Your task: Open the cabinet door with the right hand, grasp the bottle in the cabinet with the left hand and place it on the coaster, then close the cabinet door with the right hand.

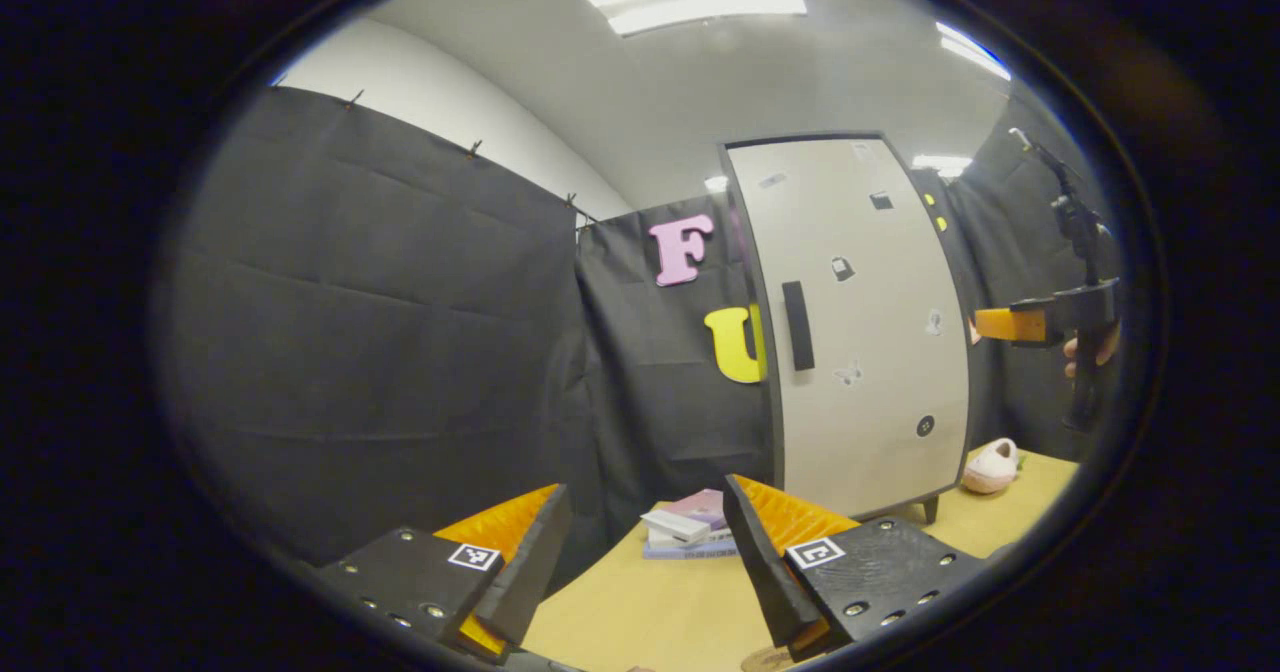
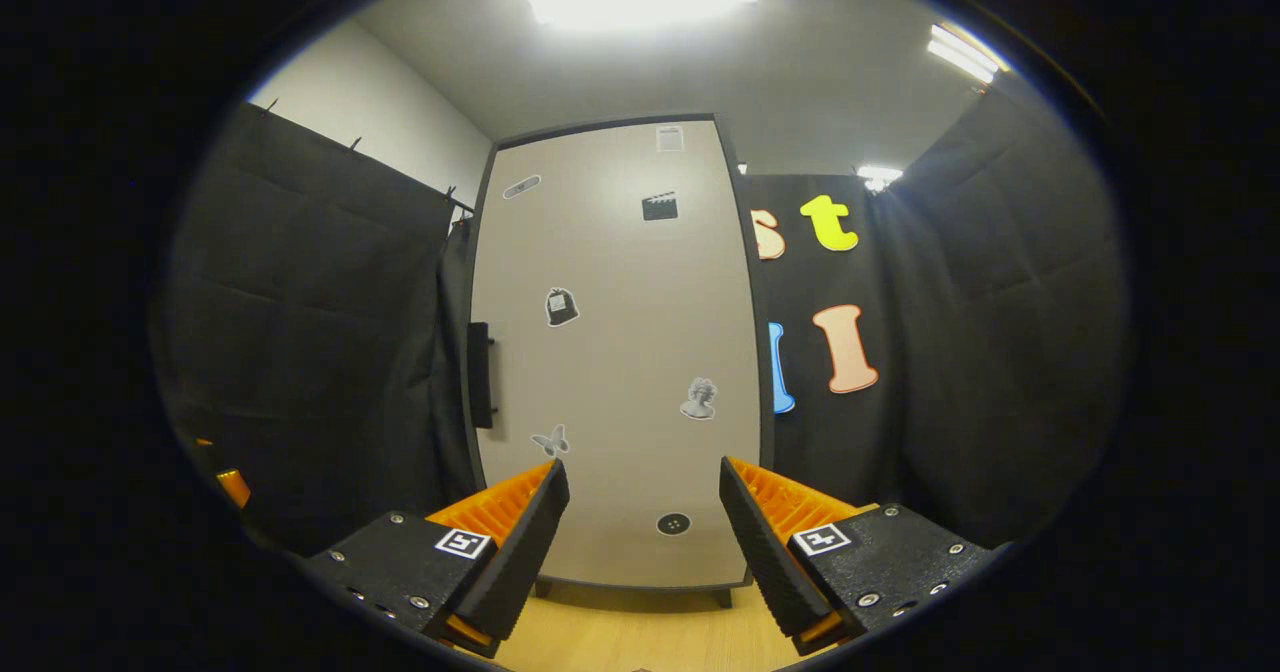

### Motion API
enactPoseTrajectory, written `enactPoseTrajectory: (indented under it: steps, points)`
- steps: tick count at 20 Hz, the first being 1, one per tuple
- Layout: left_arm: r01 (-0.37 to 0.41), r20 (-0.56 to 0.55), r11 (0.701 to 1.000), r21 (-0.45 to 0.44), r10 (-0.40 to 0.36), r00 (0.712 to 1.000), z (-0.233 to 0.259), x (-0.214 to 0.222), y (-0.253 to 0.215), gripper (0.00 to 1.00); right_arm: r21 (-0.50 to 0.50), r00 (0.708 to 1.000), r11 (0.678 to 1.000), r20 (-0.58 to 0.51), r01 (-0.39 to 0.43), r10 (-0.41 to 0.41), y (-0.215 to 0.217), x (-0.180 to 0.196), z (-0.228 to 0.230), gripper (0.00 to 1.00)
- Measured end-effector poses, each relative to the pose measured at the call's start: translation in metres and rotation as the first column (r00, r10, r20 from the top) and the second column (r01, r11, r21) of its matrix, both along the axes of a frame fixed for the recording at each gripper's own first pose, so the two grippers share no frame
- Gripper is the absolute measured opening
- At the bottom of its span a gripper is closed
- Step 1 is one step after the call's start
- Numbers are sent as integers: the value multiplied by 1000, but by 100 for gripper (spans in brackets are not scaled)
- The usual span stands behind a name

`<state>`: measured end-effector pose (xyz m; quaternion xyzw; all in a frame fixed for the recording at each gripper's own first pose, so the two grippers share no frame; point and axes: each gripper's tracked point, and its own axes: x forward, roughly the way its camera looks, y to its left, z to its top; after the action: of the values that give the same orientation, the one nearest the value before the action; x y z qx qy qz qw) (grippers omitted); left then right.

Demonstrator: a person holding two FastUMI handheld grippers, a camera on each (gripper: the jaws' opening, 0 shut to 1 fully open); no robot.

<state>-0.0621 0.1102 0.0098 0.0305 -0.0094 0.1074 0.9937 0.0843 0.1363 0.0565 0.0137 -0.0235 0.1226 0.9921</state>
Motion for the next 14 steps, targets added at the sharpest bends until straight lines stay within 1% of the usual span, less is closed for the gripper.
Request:
enactPoseTrajectory:
  steps: [3,4,5,6,7,8,9,10,11,13,14]
  points:
    - [-44,-4,999,4,44,999,-2,-10,21,90,0,999,999,14,-38,38,28,13,10,94]
    - [-58,-6,998,4,58,998,-3,-15,28,88,1,999,999,15,-50,50,37,17,12,94]
    - [-72,-8,997,5,72,997,-4,-19,34,88,2,998,998,13,-63,63,47,21,14,94]
    - [-86,-11,996,5,86,996,-5,-22,41,91,6,997,997,11,-78,78,57,25,15,94]
    - [-99,-15,995,5,99,995,-7,-27,48,88,7,996,996,4,-91,91,67,29,15,94]
    - [-113,-20,994,6,113,993,-9,-30,55,88,7,995,995,-2,-103,103,76,33,14,94]
    - [-127,-23,992,8,127,992,-10,-35,62,90,5,994,994,-6,-110,110,84,38,15,94]
    - [-140,-26,990,10,140,990,-12,-38,70,88,5,993,993,-6,-117,117,93,42,17,94]
    - [-153,-28,988,12,153,988,-13,-42,77,88,4,992,992,-4,-122,122,101,48,19,94]
    - [-177,-33,984,17,178,984,-15,-49,90,91,3,992,992,-3,-125,125,115,60,23,94]
    - [-187,-36,982,17,187,982,-18,-53,96,90,6,992,992,-4,-128,128,123,64,24,94]
